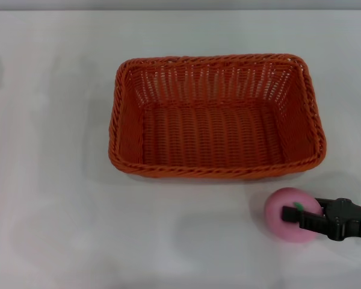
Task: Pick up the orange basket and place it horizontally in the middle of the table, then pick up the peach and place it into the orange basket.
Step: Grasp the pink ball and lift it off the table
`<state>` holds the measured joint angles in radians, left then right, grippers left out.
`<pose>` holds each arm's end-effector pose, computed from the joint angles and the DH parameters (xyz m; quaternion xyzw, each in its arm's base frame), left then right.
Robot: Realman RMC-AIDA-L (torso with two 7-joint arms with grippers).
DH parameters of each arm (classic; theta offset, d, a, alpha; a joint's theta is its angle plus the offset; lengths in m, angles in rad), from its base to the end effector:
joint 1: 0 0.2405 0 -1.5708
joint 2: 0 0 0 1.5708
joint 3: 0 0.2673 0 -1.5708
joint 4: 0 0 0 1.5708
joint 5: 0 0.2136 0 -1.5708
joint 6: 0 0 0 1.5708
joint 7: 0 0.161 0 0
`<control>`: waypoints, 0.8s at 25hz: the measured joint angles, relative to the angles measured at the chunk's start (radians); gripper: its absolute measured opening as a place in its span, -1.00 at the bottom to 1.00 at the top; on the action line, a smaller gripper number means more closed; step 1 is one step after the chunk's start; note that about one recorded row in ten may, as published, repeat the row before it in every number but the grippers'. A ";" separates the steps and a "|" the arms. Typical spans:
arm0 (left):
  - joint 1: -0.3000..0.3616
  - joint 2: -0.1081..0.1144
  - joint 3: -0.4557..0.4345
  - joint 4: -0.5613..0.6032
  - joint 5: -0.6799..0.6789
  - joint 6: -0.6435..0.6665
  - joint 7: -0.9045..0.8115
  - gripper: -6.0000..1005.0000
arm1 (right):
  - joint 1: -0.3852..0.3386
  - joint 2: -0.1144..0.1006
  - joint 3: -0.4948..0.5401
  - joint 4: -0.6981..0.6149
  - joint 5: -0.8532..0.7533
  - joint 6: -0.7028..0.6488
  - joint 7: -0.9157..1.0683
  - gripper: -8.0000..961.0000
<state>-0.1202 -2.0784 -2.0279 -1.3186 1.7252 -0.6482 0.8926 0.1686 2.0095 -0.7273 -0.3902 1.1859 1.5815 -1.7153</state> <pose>-0.3063 0.3756 0.1130 -0.6698 -0.4594 -0.3096 0.4944 0.3787 0.1942 -0.0392 -0.8365 0.4756 0.2526 0.1013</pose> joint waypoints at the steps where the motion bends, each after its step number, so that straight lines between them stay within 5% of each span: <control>1: 0.000 0.000 -0.001 0.004 -0.010 0.000 0.008 -0.14 | 0.000 0.000 0.000 0.000 0.000 0.000 0.000 -0.03; 20: 0.002 0.000 -0.023 0.034 -0.077 -0.050 0.069 -0.14 | -0.002 0.002 0.000 -0.006 0.005 0.046 0.009 -0.36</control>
<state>-0.1187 -2.0786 -2.0507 -1.2843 1.6479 -0.6978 0.9616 0.1666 2.0111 -0.7271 -0.3961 1.1908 1.6279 -1.7061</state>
